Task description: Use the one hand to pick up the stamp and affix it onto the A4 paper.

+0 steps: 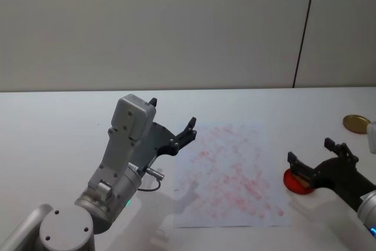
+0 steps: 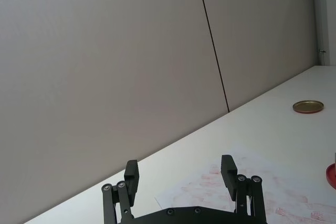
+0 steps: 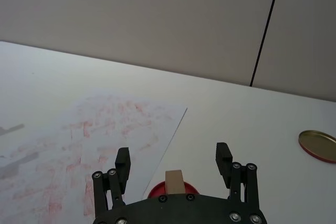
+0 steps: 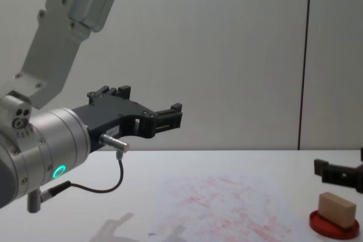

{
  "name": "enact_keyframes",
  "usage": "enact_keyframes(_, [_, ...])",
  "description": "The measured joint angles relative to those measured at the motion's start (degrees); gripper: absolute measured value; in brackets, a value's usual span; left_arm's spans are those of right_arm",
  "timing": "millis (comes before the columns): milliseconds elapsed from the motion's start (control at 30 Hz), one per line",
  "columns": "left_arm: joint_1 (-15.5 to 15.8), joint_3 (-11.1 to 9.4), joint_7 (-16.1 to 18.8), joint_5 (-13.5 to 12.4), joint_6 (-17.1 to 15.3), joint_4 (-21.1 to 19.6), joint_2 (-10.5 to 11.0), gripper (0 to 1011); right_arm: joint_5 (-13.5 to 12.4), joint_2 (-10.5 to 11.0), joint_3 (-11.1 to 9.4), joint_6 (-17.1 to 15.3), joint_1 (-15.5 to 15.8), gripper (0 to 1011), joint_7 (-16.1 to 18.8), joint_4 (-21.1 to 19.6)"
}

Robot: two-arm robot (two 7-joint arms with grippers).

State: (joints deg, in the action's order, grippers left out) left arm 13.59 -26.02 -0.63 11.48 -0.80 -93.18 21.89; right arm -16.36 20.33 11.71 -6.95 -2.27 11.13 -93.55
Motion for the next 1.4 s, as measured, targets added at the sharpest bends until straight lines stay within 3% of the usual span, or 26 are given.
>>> enact_keyframes(633, [0.0,0.0,0.0,0.0,0.0,0.0,0.0,993,1.7,-1.0,1.0,-2.0,-0.9,994,1.0,4.0])
enact_keyframes(933, [0.0,0.0,0.0,0.0,0.0,0.0,0.0,993,2.5,-1.4,1.2,-2.4,-1.3,784,1.2,5.3])
enact_keyframes(1400, [0.0,0.0,0.0,0.0,0.0,0.0,0.0,993,3.1,-1.5,1.1,-2.5,-1.8,331,1.5,6.9])
